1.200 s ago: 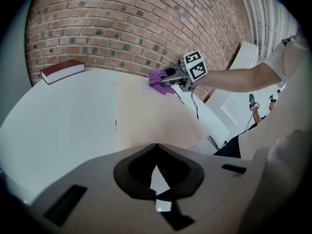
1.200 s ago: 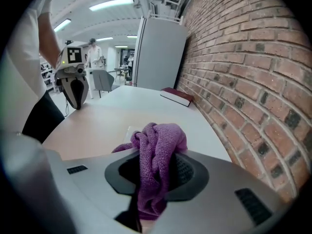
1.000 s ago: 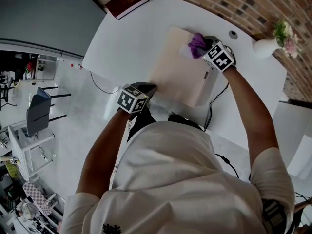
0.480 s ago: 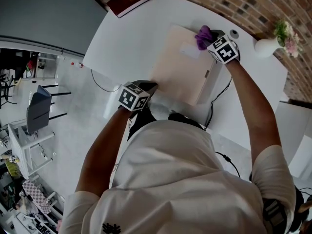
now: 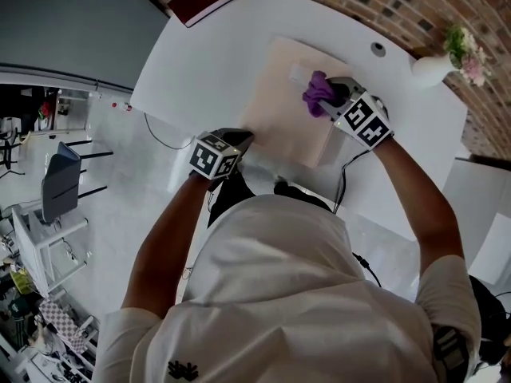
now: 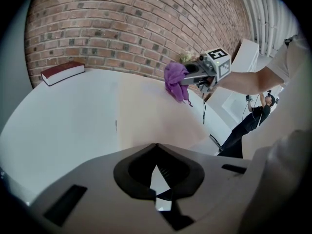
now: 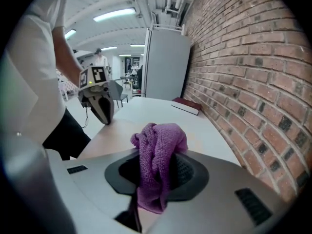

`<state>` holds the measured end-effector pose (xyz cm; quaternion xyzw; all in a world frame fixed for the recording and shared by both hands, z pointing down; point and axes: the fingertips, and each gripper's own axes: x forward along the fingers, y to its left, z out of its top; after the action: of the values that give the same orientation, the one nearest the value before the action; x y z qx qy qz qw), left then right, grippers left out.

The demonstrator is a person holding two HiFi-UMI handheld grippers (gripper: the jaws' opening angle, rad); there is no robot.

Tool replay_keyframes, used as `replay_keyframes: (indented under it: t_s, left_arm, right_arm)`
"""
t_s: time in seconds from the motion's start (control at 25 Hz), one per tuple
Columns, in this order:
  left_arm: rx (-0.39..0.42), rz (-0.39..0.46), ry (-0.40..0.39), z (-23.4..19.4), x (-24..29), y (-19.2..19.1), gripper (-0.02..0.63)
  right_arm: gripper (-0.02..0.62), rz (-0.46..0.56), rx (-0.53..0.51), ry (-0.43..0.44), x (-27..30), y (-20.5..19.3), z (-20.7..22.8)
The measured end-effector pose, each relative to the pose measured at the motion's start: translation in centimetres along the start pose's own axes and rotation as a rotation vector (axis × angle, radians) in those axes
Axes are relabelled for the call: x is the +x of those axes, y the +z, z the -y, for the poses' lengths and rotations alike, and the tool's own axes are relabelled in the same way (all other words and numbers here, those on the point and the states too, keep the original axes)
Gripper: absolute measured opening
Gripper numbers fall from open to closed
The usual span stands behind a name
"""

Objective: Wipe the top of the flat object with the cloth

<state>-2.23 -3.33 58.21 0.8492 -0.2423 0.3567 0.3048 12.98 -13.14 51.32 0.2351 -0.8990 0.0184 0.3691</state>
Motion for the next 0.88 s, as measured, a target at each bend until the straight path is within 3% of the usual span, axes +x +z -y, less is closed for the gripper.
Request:
replay_keyframes:
  t_s: [0.52,0.68,0.88]
  left_arm:
    - [-0.004,0.006,-0.007,0.3,0.2,0.1,0.025]
    - [-0.003,0.004,-0.006,0.2,0.1,0.2,0.025]
    - [-0.002,0.0,-0.006,0.2,0.4,0.3,0.025]
  right_arm:
    - [0.121,-0.012,-0.019,0.244,-0.9,-1.8,-16.1]
    - [0.12,-0.038,-0.032,0.241,-0.1,-3.2,-16.4]
    - [0.12,-0.042,-0.02,0.206,0.1,-4.3,-13.8]
